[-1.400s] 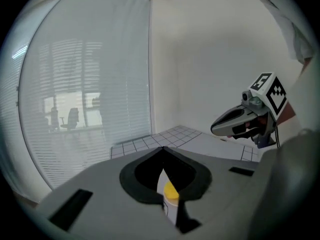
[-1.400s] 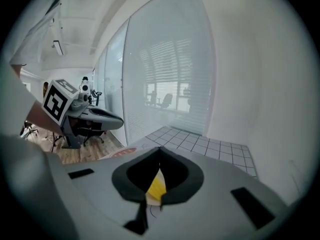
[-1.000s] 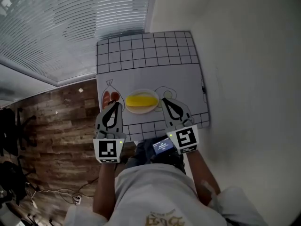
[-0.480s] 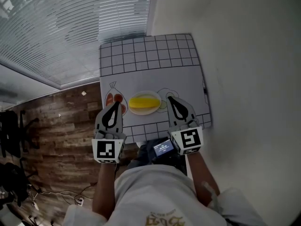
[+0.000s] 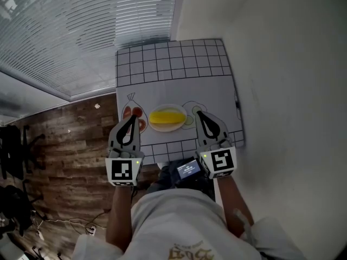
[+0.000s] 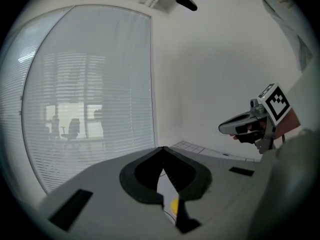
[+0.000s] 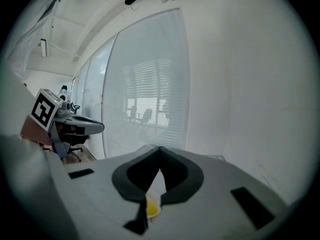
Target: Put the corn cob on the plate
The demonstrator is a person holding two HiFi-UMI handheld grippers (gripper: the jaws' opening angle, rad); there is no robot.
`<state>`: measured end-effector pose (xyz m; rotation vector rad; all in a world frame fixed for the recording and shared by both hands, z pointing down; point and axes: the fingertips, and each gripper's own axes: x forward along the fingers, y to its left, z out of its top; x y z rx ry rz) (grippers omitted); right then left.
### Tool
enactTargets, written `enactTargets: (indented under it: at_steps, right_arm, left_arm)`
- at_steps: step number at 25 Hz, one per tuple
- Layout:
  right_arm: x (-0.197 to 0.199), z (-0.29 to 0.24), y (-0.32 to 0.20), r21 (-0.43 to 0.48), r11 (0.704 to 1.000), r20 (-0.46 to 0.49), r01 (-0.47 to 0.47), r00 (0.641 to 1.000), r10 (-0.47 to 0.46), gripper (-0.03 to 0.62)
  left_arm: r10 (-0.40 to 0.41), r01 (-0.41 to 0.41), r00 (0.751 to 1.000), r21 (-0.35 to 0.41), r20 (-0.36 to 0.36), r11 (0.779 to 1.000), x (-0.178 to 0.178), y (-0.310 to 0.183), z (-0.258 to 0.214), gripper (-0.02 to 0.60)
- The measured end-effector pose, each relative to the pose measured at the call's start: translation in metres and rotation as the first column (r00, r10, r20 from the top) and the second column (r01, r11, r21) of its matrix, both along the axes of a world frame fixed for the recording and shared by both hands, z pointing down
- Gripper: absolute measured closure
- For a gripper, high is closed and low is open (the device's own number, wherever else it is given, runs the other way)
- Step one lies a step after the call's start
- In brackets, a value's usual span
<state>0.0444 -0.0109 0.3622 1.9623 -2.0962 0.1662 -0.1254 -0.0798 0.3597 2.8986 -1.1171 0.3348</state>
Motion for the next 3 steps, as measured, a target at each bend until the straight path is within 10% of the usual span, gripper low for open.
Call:
enactTargets:
  at_steps: [3]
  right_arm:
    - [0.0008,0.0016,0.0017,-0.002,1.000,-0.001,0.000,1.000,0.000,0.588]
  left_arm:
    - [0.006,-0.006,1.000,0.012,0.016,1.000,0.0022,0.0021,0.0015,0.574]
